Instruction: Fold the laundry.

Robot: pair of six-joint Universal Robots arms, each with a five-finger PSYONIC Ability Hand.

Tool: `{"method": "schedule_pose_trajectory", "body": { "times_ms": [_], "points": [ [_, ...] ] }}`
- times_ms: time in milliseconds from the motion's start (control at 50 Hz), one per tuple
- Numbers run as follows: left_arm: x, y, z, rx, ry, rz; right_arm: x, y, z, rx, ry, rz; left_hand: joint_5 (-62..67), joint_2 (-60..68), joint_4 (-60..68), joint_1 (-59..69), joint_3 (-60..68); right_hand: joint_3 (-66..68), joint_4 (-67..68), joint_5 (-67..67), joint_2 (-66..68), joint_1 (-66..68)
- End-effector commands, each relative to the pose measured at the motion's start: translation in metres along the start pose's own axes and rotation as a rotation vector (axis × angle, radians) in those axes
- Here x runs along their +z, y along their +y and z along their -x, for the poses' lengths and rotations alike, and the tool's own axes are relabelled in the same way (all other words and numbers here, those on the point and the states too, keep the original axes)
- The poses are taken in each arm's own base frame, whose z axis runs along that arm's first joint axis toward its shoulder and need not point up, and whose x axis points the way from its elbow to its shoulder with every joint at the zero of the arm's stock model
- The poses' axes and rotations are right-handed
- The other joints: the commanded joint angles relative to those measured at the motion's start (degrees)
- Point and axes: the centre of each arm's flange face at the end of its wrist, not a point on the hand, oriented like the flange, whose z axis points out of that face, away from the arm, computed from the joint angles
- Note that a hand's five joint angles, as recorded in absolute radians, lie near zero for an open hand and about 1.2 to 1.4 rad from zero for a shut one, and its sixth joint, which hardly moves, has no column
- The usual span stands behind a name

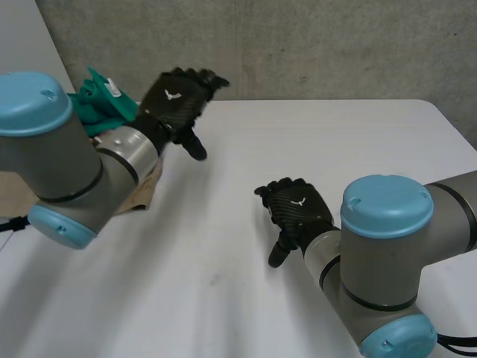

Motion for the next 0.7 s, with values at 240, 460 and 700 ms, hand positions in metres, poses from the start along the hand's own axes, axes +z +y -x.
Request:
{"method": "schedule_pose_trajectory", "body": {
  "times_ms": [240, 460, 700],
  "points": [
    [0.008, -0.016, 0.184, 0.214, -0.506, 0.072, -0.008, 0.004, 0.000, -0.130, 0.015, 0.024, -2.90, -1.84, -1.45, -1.37, -6.01, -1.90, -1.96, -2.53, -1.84, -2.82],
    [0.017, 0.089, 0.252, 0.096, -0.366, 0.241, -0.007, 0.005, -0.009, -0.127, -0.008, 0.049, -1.85, -0.79, -0.40, -0.31, -4.96, -1.90, -1.96, -2.53, -1.84, -2.82],
    [0.030, 0.125, 0.289, 0.086, -0.423, 0.059, -0.007, 0.011, -0.014, -0.126, 0.005, 0.071, -0.51, 0.55, 0.94, 1.02, -3.62, -1.90, -1.96, -2.53, -1.84, -2.82]
  ]
}}
